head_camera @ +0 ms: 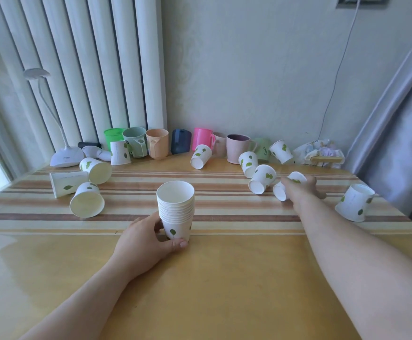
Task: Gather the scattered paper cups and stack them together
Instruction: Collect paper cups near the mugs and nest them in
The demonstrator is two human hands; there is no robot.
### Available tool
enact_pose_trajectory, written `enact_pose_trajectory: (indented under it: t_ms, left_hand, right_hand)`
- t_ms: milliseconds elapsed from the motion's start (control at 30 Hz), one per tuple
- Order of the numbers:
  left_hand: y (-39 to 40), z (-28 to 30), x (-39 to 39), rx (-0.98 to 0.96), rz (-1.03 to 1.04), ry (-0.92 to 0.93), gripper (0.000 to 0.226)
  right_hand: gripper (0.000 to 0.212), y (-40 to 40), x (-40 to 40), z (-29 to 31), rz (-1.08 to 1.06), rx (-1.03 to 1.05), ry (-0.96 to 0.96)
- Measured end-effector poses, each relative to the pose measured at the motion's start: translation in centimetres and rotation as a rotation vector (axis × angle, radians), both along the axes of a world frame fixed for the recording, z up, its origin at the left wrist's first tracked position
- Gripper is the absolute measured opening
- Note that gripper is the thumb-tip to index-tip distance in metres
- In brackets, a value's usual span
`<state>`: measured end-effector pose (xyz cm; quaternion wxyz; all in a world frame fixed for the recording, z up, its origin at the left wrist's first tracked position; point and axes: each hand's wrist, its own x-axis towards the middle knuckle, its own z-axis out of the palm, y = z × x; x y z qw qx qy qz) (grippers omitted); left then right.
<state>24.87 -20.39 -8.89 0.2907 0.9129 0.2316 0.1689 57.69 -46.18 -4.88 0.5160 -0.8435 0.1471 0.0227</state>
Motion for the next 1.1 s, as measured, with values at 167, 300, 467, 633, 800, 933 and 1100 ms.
enact_pose_trajectory:
  t_ms: [167, 300, 467, 633, 800, 933, 1100]
  left_hand:
    - [-0.1, 0.2, 0.0, 0.004, 0.003, 0.004, 0.063]
    - [-0.5, 0.5, -0.2, 0.005, 0.001, 0.010, 0.059]
    - [-0.8, 0.9, -0.4, 0.008, 0.002, 0.006, 0.053]
    - [-1.0, 1.0, -0.7, 0.033, -0.003, 0.001, 0.049]
    - [-1.1, 1.0, -0.9, 0.015, 0.002, -0.032, 0.058]
    - [-1.1, 1.0, -0.8, -0.009, 0.018, -0.045, 0.057]
    - [-0.8, 0.9, -0.4, -0.034, 0.082, -0.060, 0.044]
  right_hand:
    - [0.058, 0.0, -3.0, 0.5, 0.077, 0.124, -0.135]
    - [0.047, 0.6, -7.0, 1.4, 0.066, 0.226, -0.316]
    - [0.070, 4.2, -14.1, 5.1, 0.294, 0.498, -0.501]
    - [0.088, 8.9, -20.4, 8.8, 0.786, 0.617, -0.502]
    - [0.112, 10.9, -22.9, 8.7, 1.029, 0.207, -0.573]
    - [0.124, 10.9, -21.8, 6.4, 1.091, 0.129, -0.521]
    - [0.090, 9.1, -18.0, 4.0, 0.897, 0.258, -0.453]
